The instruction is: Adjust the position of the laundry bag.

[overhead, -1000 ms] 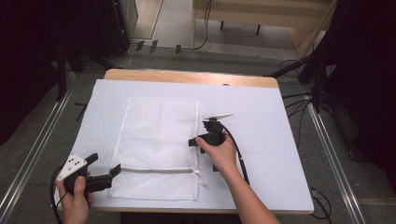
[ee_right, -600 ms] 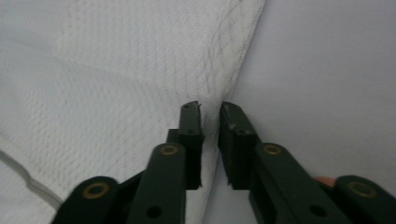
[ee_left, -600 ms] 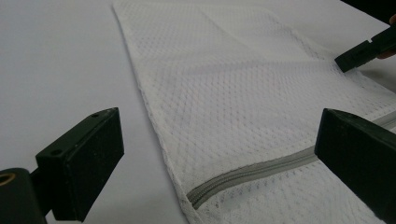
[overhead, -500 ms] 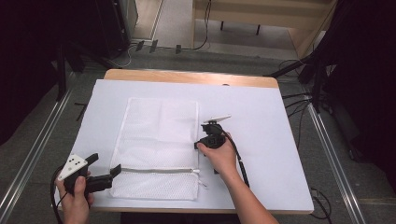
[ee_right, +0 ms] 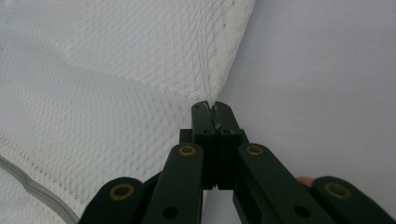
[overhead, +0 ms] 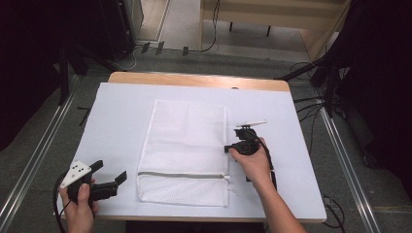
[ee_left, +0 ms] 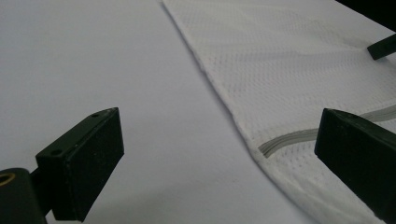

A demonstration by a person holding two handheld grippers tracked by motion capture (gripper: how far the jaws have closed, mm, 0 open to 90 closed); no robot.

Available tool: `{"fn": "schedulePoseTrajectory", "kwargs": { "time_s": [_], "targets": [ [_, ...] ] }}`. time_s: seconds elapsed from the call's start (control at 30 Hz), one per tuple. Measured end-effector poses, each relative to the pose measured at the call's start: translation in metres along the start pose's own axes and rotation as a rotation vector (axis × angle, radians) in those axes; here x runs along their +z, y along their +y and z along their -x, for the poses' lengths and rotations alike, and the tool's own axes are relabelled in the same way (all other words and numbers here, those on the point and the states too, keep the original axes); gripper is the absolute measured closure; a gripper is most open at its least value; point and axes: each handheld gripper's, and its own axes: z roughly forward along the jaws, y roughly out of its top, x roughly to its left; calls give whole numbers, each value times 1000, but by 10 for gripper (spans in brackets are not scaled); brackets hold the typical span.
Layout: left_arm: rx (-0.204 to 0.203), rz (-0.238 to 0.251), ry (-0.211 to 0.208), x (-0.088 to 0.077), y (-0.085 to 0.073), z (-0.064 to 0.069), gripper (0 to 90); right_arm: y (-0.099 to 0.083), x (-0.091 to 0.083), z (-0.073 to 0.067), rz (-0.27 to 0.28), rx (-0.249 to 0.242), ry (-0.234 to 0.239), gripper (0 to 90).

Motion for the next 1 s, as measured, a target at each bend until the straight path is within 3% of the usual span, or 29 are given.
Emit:
{"fn": "schedulePoseTrajectory", "kwargs": {
  "time_s": [0.1, 0.3, 0.63, 0.8, 1.0],
  "targets": [
    [-2, -6, -2, 1, -1, 1, 13, -1, -8, 15, 13, 4, 0, 900],
    [3, -11, -6, 2, -2, 4, 13, 0, -18, 31, 31, 16, -1, 900],
    [8, -14, -12, 4, -3, 10, 13, 12, -14, 35, 39, -9, -40, 900],
    [9, -13, -14, 5, -3, 10, 13, 6, -25, 36, 119, -18, -3, 701],
    [19, -13, -23, 4, -4, 14, 13, -21, -54, 40, 203, -63, -7, 612]
  ]
}}
